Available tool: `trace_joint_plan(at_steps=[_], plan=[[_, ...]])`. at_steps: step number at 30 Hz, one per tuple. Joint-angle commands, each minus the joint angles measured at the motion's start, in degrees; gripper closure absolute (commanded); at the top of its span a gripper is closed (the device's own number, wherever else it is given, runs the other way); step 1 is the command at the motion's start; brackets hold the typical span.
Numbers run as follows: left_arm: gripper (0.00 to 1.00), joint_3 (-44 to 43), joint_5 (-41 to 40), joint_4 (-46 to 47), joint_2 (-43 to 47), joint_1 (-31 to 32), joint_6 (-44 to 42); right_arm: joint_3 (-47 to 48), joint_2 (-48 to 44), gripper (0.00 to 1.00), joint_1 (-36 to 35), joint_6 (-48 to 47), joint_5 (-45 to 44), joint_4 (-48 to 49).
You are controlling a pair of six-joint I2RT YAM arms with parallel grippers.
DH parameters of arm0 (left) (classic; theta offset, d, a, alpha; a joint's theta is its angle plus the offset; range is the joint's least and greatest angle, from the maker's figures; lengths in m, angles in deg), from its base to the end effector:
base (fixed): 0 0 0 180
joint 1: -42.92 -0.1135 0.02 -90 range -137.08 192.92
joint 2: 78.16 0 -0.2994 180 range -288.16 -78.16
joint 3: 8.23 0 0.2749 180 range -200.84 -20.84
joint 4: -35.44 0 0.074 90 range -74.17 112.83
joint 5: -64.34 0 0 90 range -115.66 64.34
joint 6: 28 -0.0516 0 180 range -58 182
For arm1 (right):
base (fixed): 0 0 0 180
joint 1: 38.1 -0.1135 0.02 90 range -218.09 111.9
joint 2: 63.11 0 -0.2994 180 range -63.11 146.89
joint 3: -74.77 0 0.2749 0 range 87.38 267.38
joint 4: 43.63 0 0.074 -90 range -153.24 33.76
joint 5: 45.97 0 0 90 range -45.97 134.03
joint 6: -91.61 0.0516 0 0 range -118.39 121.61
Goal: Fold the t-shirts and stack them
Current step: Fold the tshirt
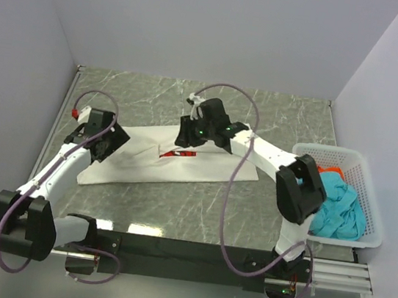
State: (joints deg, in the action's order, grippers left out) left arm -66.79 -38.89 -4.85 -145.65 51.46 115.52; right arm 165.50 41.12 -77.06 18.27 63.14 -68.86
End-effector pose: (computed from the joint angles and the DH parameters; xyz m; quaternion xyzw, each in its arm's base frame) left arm 0.2570 -0.0266 0.2533 -0.3933 0.8449 -0.0859 0.3522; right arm 0.3445 0.3003 0.2627 -0.2424 0.8584 0.3314 0.3075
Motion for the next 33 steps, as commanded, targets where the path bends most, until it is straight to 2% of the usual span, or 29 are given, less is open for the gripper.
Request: trace_joint_plan(at_steps=[1, 6, 10, 14, 23, 33], plan=[[0.19, 1.48, 4.27, -0.71, -0.36, -3.43, -0.70, 7.28, 6.24, 0.54, -0.33, -4.53, 3.99, 3.31], [0.24, 3.76, 6.38, -0.18, -1.25, -7.47, 0.27, 20.03, 18.89, 0.56, -1.38, -5.07, 9.70, 2.60], [0.26, 4.64, 6.20, 0.17, -1.69, -8.45, -0.16, 29.35, 28.11, 0.57, -2.17, -5.15, 10.68, 0.76], [0.26, 4.64, 6.03, -0.35, -2.13, -9.85, -1.05, 37.08, 33.13, 0.57, -2.44, -4.28, 11.47, -0.38], [0.27, 5.88, 5.59, -0.53, -1.95, -10.56, -1.66, 42.45, 38.59, 0.57, -2.79, -3.04, 13.84, 0.23], [0.27, 6.40, 4.89, -0.88, -1.95, -10.91, -2.45, 44.39, 41.32, 0.57, -3.32, -2.95, 14.55, 0.84]])
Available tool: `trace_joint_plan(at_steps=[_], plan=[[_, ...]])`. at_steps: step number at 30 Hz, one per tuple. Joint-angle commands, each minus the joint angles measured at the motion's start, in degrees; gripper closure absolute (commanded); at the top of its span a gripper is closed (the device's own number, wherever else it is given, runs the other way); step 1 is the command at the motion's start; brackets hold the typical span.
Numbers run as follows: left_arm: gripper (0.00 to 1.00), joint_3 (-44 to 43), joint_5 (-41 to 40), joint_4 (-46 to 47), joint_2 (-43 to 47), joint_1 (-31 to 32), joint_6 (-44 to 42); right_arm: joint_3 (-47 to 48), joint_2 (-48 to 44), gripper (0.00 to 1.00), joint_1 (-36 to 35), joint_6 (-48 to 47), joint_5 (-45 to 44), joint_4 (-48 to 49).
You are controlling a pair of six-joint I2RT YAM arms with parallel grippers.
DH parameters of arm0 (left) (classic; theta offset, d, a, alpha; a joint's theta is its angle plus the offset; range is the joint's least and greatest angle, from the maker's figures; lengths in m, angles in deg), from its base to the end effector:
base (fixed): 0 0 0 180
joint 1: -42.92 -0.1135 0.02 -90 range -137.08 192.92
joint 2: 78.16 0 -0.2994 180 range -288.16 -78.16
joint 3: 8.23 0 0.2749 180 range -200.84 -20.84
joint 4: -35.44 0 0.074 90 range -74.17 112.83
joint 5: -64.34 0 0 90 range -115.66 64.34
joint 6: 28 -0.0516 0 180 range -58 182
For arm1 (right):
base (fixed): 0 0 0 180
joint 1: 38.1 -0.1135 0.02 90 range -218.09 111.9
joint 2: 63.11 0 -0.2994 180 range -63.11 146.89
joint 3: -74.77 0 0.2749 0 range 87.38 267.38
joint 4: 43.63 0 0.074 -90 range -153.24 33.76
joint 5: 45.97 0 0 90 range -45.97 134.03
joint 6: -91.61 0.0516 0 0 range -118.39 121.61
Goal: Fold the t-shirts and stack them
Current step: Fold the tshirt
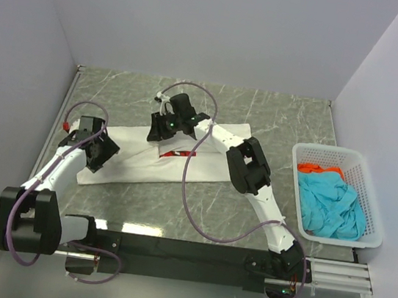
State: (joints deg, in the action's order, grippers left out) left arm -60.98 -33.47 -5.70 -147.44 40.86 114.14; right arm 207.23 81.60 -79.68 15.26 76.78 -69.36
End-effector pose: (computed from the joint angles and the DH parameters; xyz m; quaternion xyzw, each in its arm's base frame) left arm 0.2441 0.0158 0.2096 -0.4534 0.8444 -0.0583 0.2793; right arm 0.4494 0.4360 0.1559 -0.3281 0.8069 0.4195 0.2554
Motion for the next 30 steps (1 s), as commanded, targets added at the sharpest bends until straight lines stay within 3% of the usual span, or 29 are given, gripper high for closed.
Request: trace_joint_plan(at_steps=[1, 4, 10, 13, 30], plan=[[0.28, 0.76, -0.62, -0.03, -0.16, -0.31, -1.08, 3.10, 1.19, 0.57, -0.69, -0.03, 0.74, 1.26], [0.28, 1.03, -0.71, 0.06, -0.25, -0.40, -1.08, 4.07, 1.98, 0.57, -0.69, -0.11, 1.26, 0.91], [0.31, 1.38, -1.15, 0.06, -0.07, -0.57, -0.99, 3.90, 1.99, 0.89, -0.78, -1.34, 2.93, 1.44], [0.32, 1.56, -1.24, 0.15, 0.37, -0.66, -0.81, 3.46, 1.20, 1.00, -0.78, -2.22, 3.72, 1.26], [0.36, 2.44, 0.78, 0.32, 3.18, -4.09, 0.07, -12.54, -14.18, 1.00, -0.78, -7.94, 7.06, 7.85]])
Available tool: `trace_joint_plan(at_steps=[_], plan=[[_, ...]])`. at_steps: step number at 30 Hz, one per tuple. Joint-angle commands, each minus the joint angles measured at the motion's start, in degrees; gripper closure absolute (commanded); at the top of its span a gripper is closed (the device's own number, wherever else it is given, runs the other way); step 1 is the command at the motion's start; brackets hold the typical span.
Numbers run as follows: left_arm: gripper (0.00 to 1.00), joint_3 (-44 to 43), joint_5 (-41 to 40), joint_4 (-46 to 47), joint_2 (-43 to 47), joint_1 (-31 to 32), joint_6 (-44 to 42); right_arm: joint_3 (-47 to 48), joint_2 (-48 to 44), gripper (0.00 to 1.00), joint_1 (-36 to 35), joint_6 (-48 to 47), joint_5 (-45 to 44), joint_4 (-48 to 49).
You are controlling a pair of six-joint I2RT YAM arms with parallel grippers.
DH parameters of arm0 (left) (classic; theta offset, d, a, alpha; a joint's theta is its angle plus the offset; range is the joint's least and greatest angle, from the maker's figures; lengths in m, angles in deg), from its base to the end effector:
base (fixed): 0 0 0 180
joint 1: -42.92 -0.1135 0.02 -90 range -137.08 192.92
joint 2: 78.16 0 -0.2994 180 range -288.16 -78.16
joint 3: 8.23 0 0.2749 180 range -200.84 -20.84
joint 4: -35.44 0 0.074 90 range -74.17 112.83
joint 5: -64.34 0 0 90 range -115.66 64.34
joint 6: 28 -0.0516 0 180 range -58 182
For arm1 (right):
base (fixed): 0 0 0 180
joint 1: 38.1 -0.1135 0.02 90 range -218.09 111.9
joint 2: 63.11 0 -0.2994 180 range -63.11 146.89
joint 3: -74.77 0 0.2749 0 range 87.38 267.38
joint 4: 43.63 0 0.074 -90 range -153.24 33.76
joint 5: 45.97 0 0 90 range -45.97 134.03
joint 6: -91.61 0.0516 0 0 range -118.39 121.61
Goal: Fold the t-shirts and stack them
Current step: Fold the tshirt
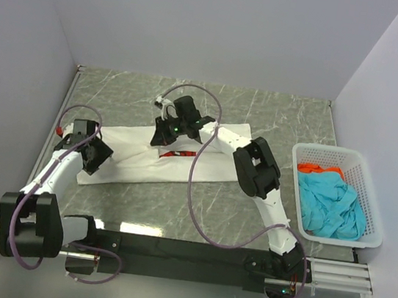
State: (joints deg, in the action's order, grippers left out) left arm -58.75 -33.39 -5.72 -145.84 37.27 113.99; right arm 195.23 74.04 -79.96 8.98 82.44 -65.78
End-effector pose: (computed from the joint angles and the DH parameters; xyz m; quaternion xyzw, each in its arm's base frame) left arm 0.2328 0.0300 0.2029 -0.4788 0.8321 -0.0475 0.2759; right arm 0.4195 0.4189 0.1664 -0.3882 0.7714 0.4396 0.2471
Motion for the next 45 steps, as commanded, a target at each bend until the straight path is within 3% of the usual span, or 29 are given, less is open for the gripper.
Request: trace_joint_plan(at_steps=[1, 18, 25, 33, 37, 45], plan=[[0.36, 0.38, 0.78, 0.43, 1.76, -0.50, 0.22, -0.89, -6.97, 1.00, -0.50, -1.66, 1.49, 4.53], [0.37, -0.67, 3.68, 2.19, -0.35, -1.91, 0.66, -8.89, -10.49, 1.00, -1.90, -6.14, 1.41, 2.60], [0.50, -1.99, 4.21, 2.10, -1.31, -2.00, -1.62, -12.83, -10.93, 1.00, -1.64, -8.87, -6.59, 4.08], [0.56, -5.59, 8.68, 3.07, -2.98, -1.91, -7.51, -14.17, -12.51, 1.00, -1.55, -13.70, -14.23, 4.18], [0.58, -7.35, 12.47, 4.73, -6.67, -1.82, -9.62, -12.23, -12.25, 1.00, -1.82, -16.60, -16.09, 2.43], [0.67, -7.62, 10.72, 6.93, -14.49, -1.82, -8.83, -12.92, -13.65, 1.00, -2.17, -20.91, -15.21, 1.46]])
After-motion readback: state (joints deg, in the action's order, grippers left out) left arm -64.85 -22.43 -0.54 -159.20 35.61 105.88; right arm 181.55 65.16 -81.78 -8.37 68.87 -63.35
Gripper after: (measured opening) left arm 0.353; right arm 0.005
